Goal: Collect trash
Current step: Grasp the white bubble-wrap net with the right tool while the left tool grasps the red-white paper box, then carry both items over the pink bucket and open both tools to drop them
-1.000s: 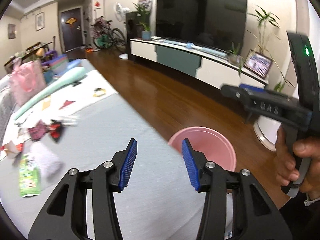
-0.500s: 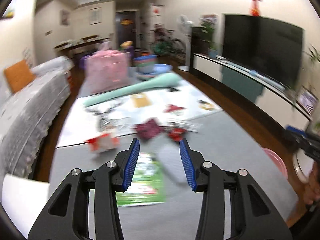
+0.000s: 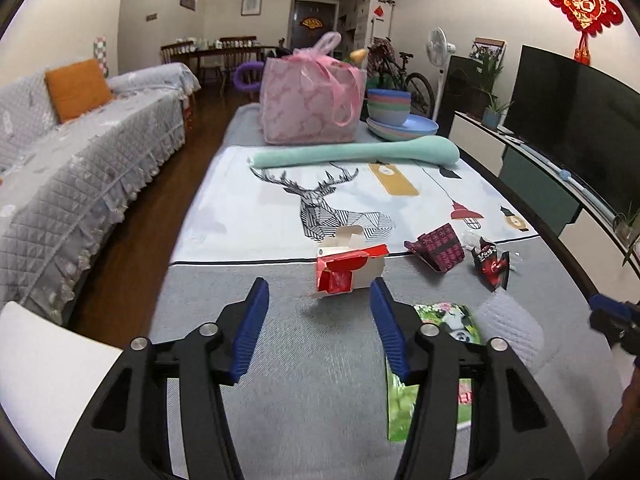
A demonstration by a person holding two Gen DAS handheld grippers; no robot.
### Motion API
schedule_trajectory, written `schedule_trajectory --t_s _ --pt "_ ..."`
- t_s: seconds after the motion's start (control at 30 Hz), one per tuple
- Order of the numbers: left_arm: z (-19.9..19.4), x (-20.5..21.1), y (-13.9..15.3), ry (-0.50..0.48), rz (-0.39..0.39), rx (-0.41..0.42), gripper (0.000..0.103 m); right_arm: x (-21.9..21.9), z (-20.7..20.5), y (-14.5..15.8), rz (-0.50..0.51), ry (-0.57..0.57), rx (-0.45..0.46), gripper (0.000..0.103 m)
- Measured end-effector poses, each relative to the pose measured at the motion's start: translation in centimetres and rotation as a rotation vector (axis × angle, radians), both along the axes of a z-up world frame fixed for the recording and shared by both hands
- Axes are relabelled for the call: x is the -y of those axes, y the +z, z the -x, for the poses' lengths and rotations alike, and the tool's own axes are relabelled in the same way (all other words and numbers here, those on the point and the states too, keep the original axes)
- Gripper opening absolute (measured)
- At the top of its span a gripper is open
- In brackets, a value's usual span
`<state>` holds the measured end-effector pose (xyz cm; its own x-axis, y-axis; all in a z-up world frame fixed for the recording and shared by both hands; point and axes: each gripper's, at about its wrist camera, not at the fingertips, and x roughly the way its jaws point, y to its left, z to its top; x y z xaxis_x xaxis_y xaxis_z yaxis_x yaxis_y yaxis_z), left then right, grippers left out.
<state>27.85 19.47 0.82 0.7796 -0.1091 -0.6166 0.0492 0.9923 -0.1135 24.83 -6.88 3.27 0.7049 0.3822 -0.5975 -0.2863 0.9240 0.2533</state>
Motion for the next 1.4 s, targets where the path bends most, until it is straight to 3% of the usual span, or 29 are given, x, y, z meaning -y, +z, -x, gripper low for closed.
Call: schedule_trajectory --t_s 0.2,0.47,0.57,0.63,0.7,0.77,0.87,1.4 --pt "-3.1 0.8 -2.0 -0.045 -0.031 -0.023 0.056 -1.7 -2.9 -2.7 0.014 -0.012 -0.085 0.053" --pt "-5.1 0.6 -3.0 -0.085 0.000 -0.038 0.056 -3.1 -5.3 -5.1 0.057 -0.032 -0.168 0.053" --pt "-5.4 0.8 -3.3 -0.120 0.008 -0.056 0.043 -3.5 -5.4 -5.6 0.081 -0.037 -0.181 0.051" --pt "-5.3 0.9 -3.4 -0.131 0.011 -0.066 0.025 -3.5 -5.4 -5.8 0.082 -0.044 -0.187 0.045" --pt "-5.0 1.2 -3.3 -0.136 0.000 -0.063 0.023 -3.4 -5.4 -5.8 0.087 -0.050 -0.190 0.035" --pt "-4.6 1.5 -3.0 -0.141 -0.017 -0.053 0.022 -3.3 -5.2 -5.8 0.085 -0.048 -0.189 0.022" --pt "-3.8 2.0 -2.4 -0.149 -0.034 -0.043 0.022 -3.0 -4.7 -5.2 0.086 -0.046 -0.174 0.015" --pt "2.2 6.7 1.7 -0.089 -0.084 0.010 0.022 2.7 1.2 0.5 0.061 -0.082 -0.043 0.013"
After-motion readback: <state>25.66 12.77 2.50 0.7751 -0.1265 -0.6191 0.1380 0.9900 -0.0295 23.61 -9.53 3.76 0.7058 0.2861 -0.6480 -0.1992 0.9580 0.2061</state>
